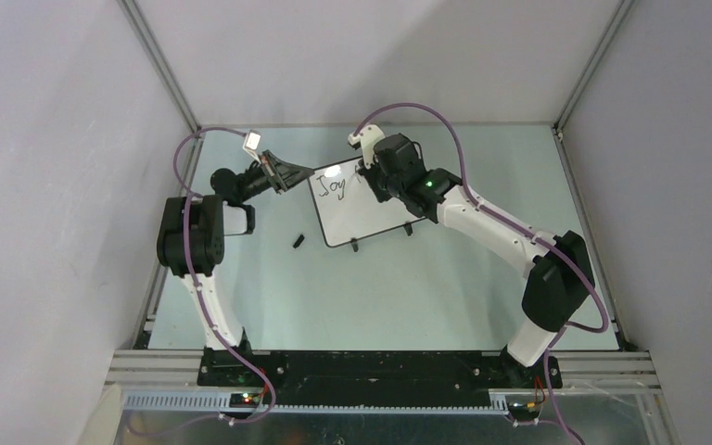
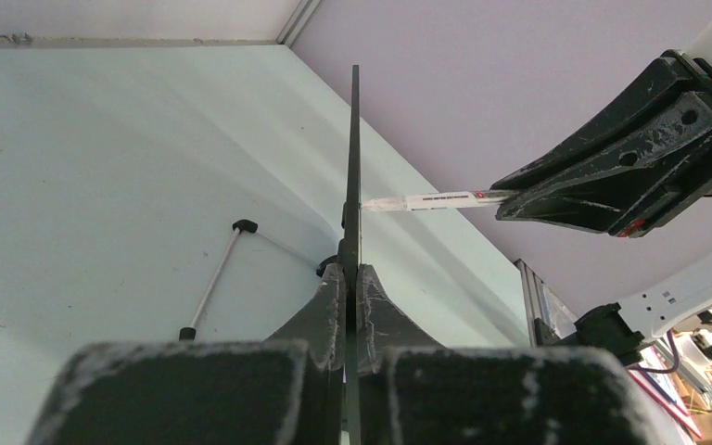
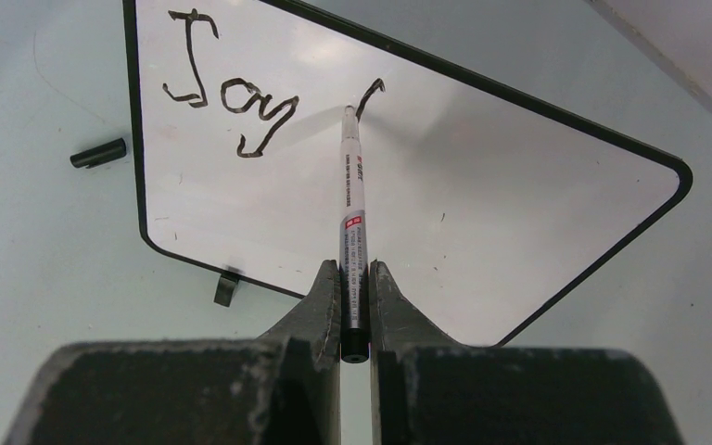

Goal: Write a sentence on the whiteboard

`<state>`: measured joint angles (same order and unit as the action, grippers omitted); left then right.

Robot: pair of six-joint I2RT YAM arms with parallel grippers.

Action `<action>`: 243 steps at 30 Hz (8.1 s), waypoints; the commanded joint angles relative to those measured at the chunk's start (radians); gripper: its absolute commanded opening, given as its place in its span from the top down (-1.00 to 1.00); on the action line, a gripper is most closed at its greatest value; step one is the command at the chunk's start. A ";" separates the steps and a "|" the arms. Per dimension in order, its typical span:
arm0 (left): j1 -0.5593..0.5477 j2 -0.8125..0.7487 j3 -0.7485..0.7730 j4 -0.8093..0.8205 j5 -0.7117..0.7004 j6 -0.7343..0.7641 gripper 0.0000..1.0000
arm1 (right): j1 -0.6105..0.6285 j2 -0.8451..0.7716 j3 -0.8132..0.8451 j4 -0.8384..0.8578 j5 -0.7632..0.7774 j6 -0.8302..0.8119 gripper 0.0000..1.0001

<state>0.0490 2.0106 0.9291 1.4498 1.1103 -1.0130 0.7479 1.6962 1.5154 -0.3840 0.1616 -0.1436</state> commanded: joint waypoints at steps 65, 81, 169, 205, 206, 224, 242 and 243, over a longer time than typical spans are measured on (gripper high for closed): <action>-0.002 -0.015 0.016 0.075 0.020 -0.001 1.00 | -0.041 -0.117 -0.105 0.152 0.022 0.026 1.00; -0.003 -0.015 0.017 0.075 0.022 -0.001 1.00 | -0.030 -0.092 -0.105 0.148 0.009 0.019 1.00; -0.003 -0.015 0.018 0.075 0.026 -0.001 1.00 | -0.027 -0.057 -0.100 0.099 -0.005 0.013 1.00; -0.002 -0.015 0.017 0.076 0.025 0.001 1.00 | -0.018 -0.057 -0.082 0.041 0.018 0.012 1.00; -0.002 -0.016 0.015 0.076 0.025 0.001 1.00 | -0.017 -0.057 -0.082 0.037 0.022 0.012 1.00; -0.002 -0.016 0.013 0.077 0.026 0.001 1.00 | -0.015 -0.059 -0.055 -0.026 0.015 0.012 1.00; -0.002 -0.018 0.013 0.077 0.024 0.002 1.00 | -0.017 -0.155 -0.099 0.059 -0.008 0.006 1.00; -0.003 -0.019 0.013 0.077 0.024 0.002 1.00 | -0.017 -0.152 -0.098 0.063 -0.003 0.007 1.00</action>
<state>0.0490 2.0106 0.9291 1.4502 1.1107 -1.0130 0.7311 1.5627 1.4155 -0.3618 0.1493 -0.1322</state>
